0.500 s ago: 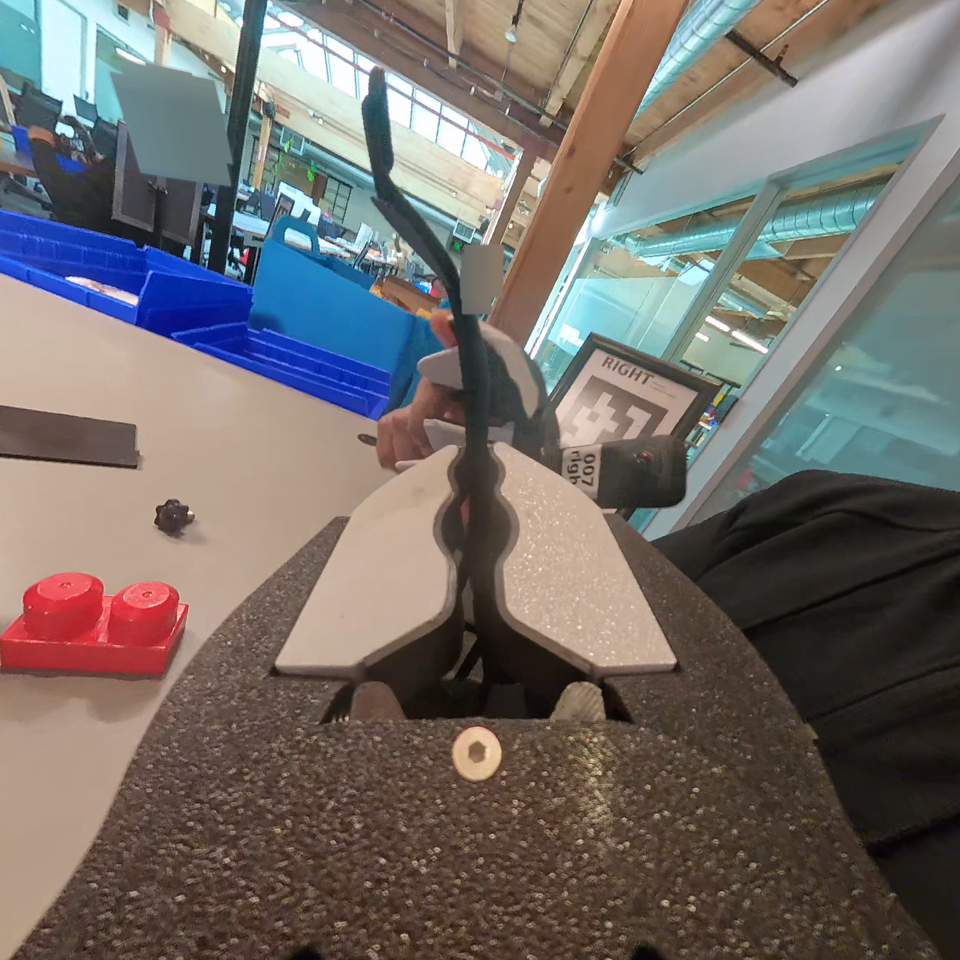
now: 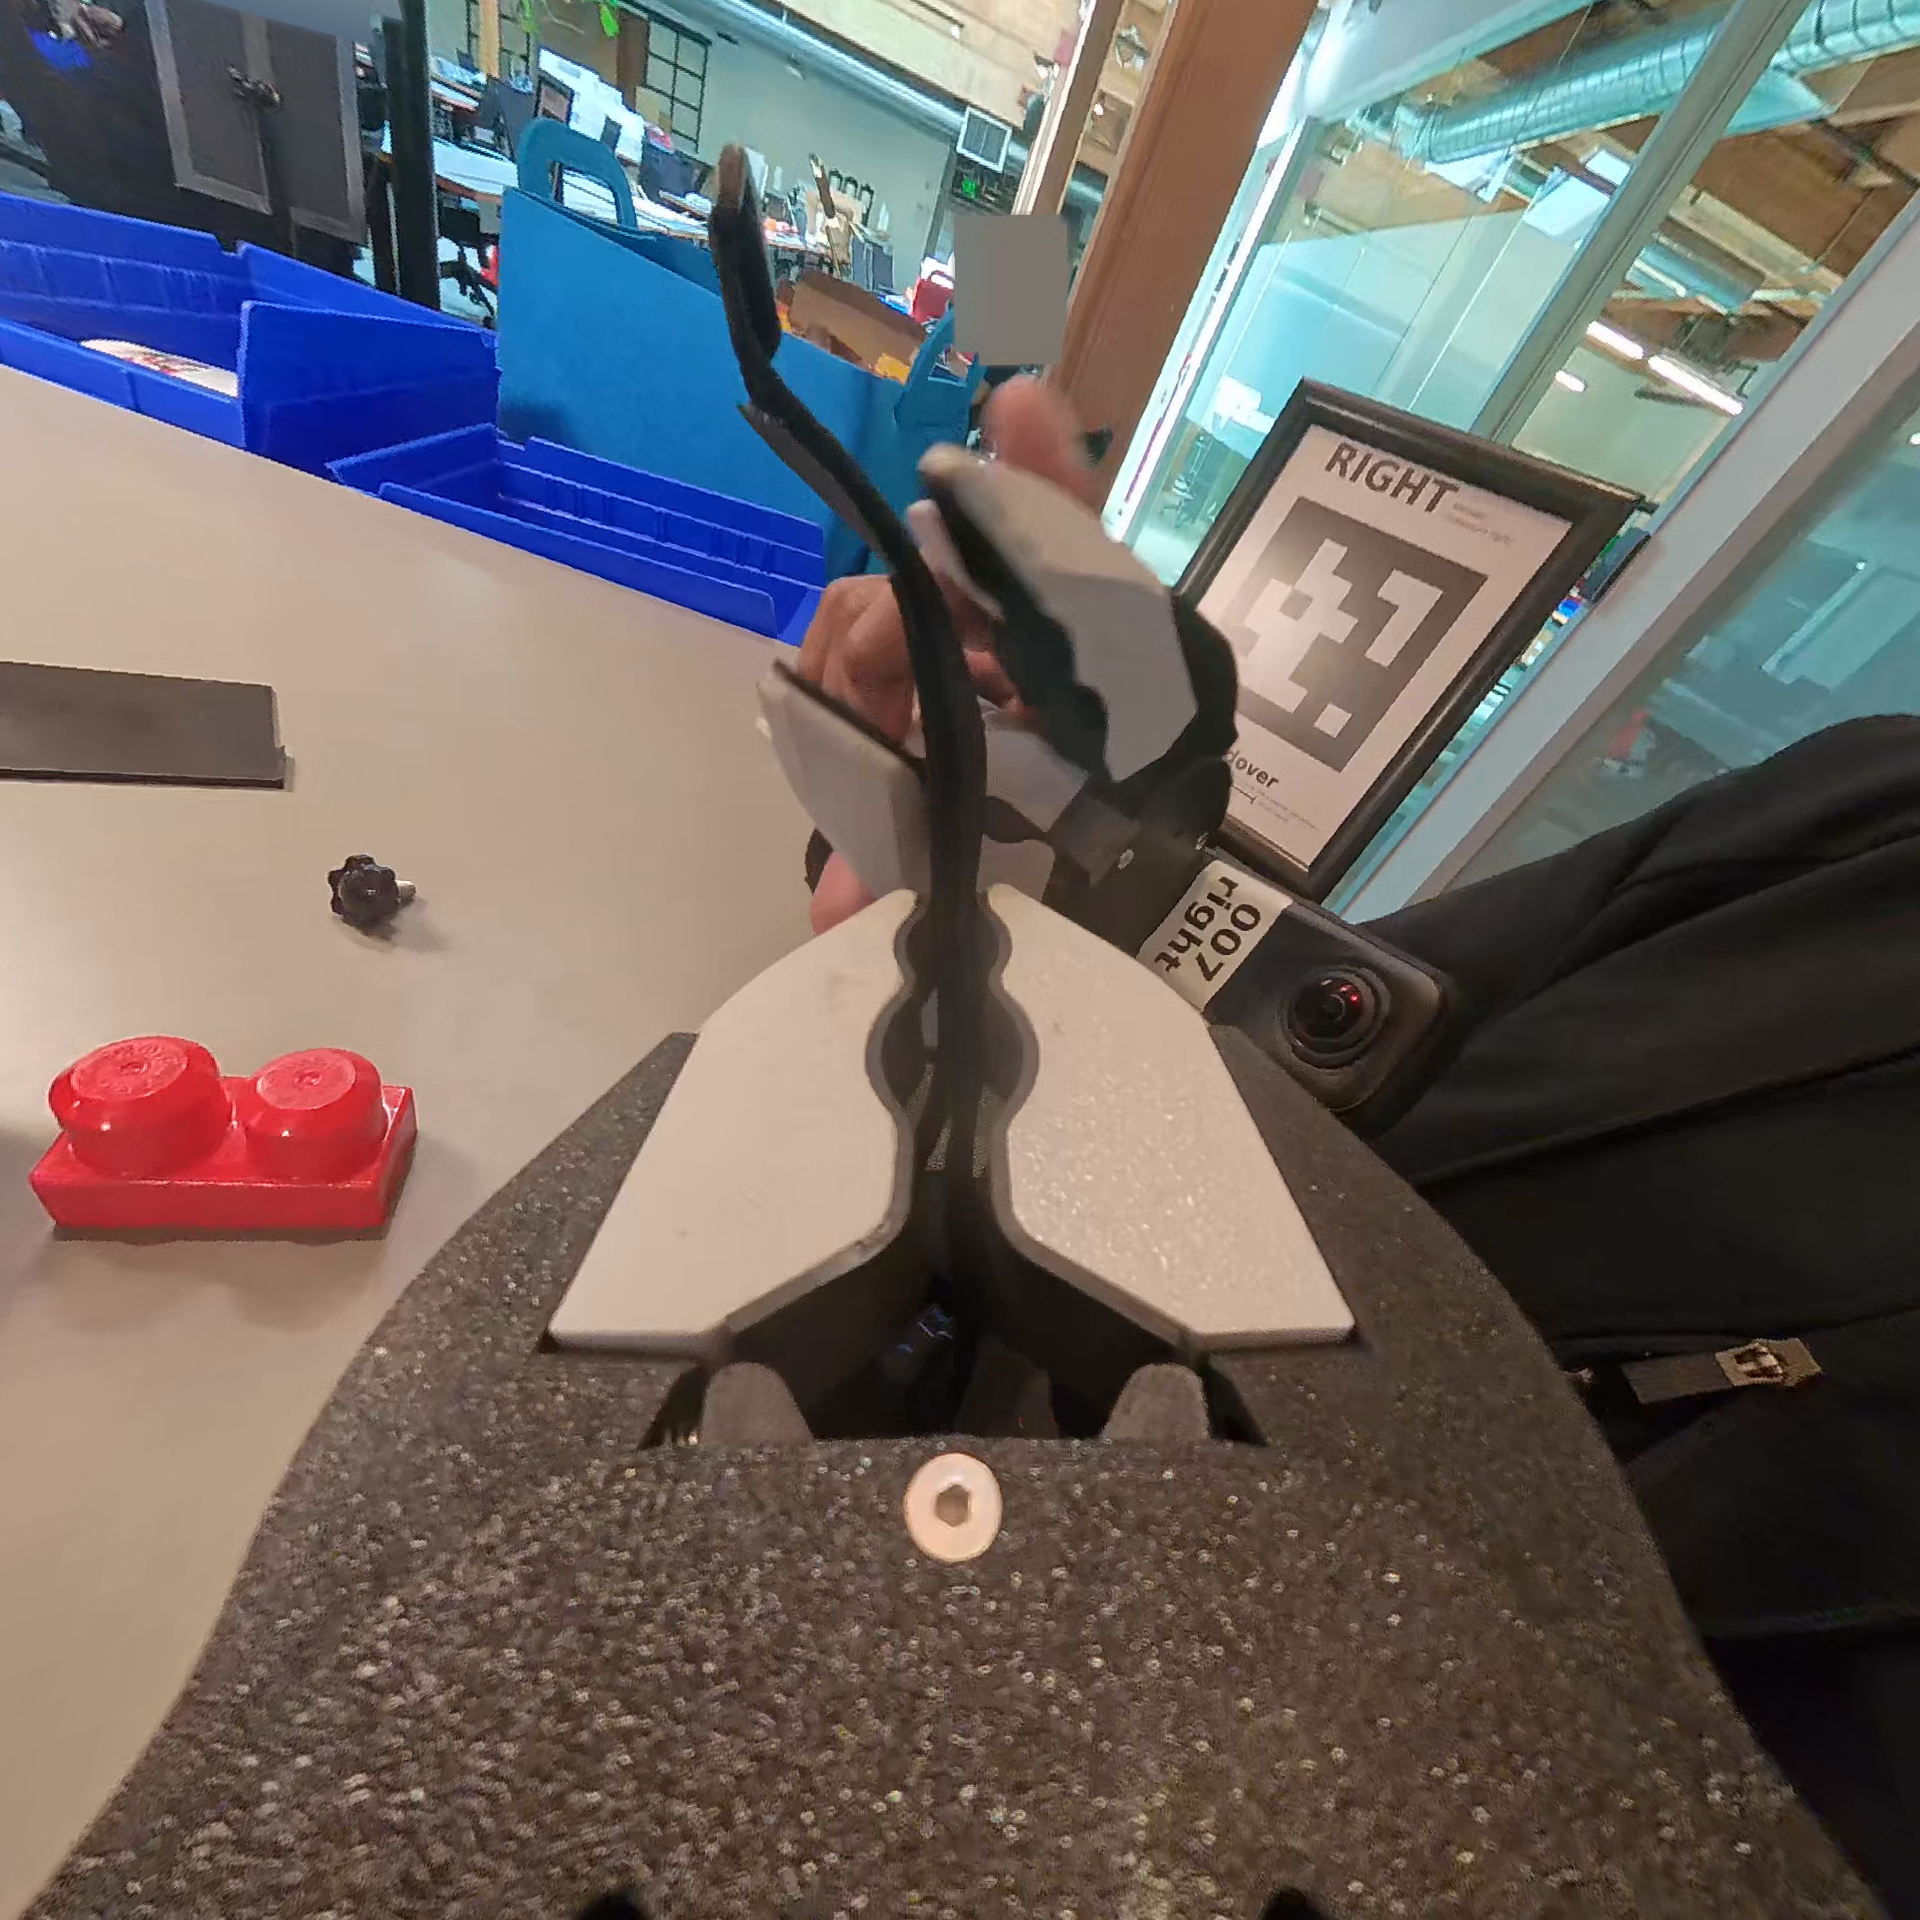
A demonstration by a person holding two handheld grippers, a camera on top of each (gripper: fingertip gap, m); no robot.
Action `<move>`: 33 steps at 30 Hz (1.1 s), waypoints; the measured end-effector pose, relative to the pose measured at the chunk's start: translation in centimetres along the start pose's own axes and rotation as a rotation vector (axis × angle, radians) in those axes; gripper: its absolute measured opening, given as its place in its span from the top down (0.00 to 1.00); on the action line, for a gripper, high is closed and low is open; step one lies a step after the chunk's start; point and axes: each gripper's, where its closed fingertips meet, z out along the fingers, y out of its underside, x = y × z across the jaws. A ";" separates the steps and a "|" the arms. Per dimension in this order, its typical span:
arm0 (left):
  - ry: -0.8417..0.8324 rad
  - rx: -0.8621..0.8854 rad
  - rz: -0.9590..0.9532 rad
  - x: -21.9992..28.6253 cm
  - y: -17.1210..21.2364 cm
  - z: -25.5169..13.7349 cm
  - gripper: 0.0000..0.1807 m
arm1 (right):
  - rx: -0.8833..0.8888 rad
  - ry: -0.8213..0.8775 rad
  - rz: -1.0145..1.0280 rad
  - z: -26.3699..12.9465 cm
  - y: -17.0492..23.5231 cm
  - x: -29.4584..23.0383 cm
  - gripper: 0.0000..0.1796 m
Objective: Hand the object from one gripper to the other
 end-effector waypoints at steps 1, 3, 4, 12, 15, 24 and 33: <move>0.008 -0.008 0.013 0.3 0.1 0.1 0.96 | -0.007 -0.013 0.033 0.0 0.2 -0.1 0.94; 0.012 -0.009 0.064 0.9 -0.1 0.0 0.94 | -0.015 -0.084 0.149 0.1 0.6 -0.8 0.98; 0.010 -0.010 0.097 1.2 -0.3 -0.2 0.91 | -0.027 -0.117 0.220 0.1 1.0 -1.0 0.98; -0.053 0.076 0.472 2.8 -2.1 -4.5 0.76 | -0.102 -0.398 0.765 0.2 2.3 -3.1 0.98; -0.141 0.098 0.656 2.0 -2.3 -5.5 0.75 | -0.124 -0.533 1.000 0.0 2.0 -4.1 0.98; -0.461 -0.002 1.207 -1.5 -1.5 -4.1 0.69 | -0.095 -0.863 1.559 -1.0 -0.8 -6.0 0.98; -0.423 0.012 1.344 0.8 -1.2 -1.4 0.69 | -0.110 -1.025 1.424 -2.5 -2.7 -8.3 0.98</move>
